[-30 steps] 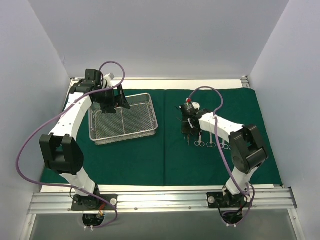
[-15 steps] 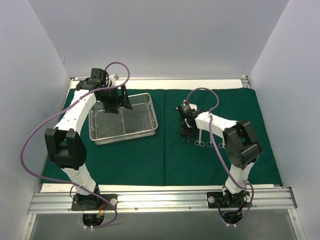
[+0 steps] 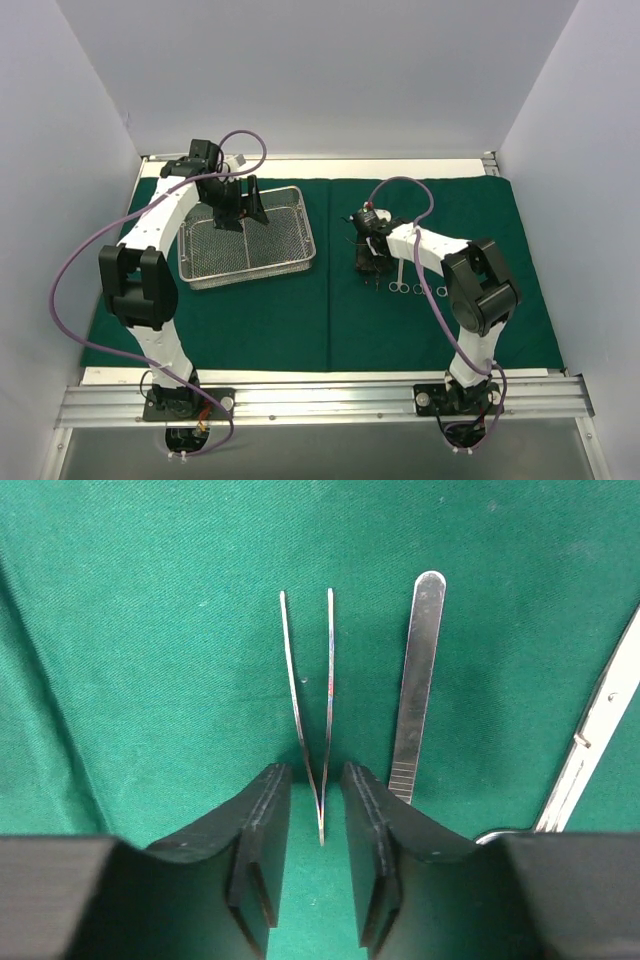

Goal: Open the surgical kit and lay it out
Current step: Place the medical item in the surgical kit.

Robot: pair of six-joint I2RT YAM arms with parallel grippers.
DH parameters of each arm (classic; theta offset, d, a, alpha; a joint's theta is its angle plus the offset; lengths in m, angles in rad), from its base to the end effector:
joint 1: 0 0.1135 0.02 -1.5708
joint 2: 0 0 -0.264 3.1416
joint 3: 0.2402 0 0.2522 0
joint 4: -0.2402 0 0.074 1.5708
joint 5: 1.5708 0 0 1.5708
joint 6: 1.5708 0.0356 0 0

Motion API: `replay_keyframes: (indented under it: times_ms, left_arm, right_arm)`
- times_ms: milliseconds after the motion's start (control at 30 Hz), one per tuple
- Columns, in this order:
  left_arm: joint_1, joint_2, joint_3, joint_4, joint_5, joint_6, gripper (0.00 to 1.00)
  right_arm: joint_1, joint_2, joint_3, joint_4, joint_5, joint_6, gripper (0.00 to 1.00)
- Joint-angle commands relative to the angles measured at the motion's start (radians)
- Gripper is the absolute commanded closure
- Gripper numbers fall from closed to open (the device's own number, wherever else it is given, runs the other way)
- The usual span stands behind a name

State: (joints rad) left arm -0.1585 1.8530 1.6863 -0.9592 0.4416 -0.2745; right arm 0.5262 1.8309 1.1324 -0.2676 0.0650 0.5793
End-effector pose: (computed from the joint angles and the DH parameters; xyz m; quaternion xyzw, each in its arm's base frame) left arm 0.3834 -0.0767 0.2897 -0.0069 0.9529 -0.2549 0.1643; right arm 0.3266 0.1870 0.1669 0.0350 0.9535 0.1298 0.2696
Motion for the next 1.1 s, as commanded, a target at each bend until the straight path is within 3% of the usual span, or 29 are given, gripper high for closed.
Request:
replay_keyframes:
  times_ms: [0,167,333,500,700,733,867,967,1067]
  left_arm:
    - [-0.012,0.014,0.058,-0.032,0.022,0.035,0.12]
    - [-0.032,0.020,0.064,-0.039,0.013,0.060,0.13]
    - [-0.056,0.049,0.108,-0.087,-0.038,0.101,0.19]
    - [-0.130,0.090,0.191,-0.162,-0.191,0.230,0.19]
    - [-0.206,0.133,0.210,-0.182,-0.335,0.317,0.18]
    - [-0.223,0.129,0.214,-0.181,-0.398,0.296,0.18]
    - [-0.161,0.051,0.190,-0.124,-0.363,0.094,0.18]
    - [-0.112,-0.024,0.168,-0.105,-0.466,-0.067,0.14]
    - [-0.069,-0.089,0.135,-0.101,-0.517,-0.112,0.13]
  right_arm:
    - [0.011,0.010,0.036,-0.055,0.032,0.001,0.69]
    - [0.014,-0.022,0.049,-0.070,0.051,-0.007,0.66]
    - [0.011,-0.119,0.159,-0.130,0.116,-0.080,0.57]
    - [-0.003,-0.194,0.276,-0.193,0.140,-0.186,0.54]
    - [-0.025,-0.350,0.233,-0.136,0.101,-0.236,0.53]
    - [-0.026,-0.366,0.213,-0.105,0.054,-0.254,0.54]
    - [-0.023,-0.395,0.147,0.005,-0.227,-0.407,0.53]
    - [-0.003,-0.339,0.213,0.030,-0.284,-0.508,0.54]
    - [0.018,-0.234,0.318,0.036,-0.353,-0.631,0.54]
